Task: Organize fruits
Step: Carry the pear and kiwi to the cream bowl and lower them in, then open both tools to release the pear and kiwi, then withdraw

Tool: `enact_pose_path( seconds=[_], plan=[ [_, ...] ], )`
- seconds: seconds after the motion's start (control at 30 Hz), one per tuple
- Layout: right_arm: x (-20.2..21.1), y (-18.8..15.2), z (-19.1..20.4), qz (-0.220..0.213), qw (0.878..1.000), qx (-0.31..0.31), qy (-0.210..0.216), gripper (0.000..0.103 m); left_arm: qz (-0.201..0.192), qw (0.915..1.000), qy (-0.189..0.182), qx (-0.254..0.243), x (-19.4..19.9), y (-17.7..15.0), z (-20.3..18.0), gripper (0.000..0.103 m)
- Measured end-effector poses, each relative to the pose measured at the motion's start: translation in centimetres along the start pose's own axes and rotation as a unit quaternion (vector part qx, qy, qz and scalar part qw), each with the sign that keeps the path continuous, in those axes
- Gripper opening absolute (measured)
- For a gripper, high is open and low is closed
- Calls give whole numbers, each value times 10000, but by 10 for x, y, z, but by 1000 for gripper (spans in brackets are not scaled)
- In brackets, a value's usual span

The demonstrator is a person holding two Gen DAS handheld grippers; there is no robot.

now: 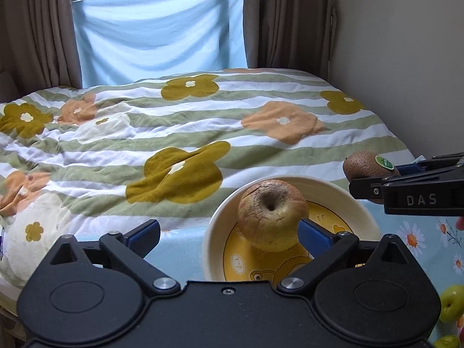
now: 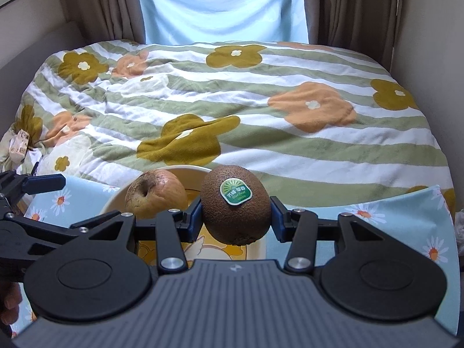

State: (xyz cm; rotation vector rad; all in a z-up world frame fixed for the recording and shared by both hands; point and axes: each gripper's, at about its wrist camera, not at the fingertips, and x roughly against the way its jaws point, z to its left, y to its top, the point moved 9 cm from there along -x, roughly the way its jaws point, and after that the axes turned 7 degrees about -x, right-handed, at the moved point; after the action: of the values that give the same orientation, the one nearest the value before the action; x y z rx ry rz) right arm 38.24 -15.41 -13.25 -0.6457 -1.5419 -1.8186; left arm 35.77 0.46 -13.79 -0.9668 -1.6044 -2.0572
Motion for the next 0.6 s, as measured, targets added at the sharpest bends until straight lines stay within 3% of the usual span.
enact_pose_path(
  seconds=[0.27,0.6],
  plan=[
    [-25,-24,18,236,9981,565,-60,62,39,9986,161,505,21,-16,22,102],
    [-47,-37,25,297,9954,910,-86,63,37,9982,269,536,27,-23,28,102]
  ],
)
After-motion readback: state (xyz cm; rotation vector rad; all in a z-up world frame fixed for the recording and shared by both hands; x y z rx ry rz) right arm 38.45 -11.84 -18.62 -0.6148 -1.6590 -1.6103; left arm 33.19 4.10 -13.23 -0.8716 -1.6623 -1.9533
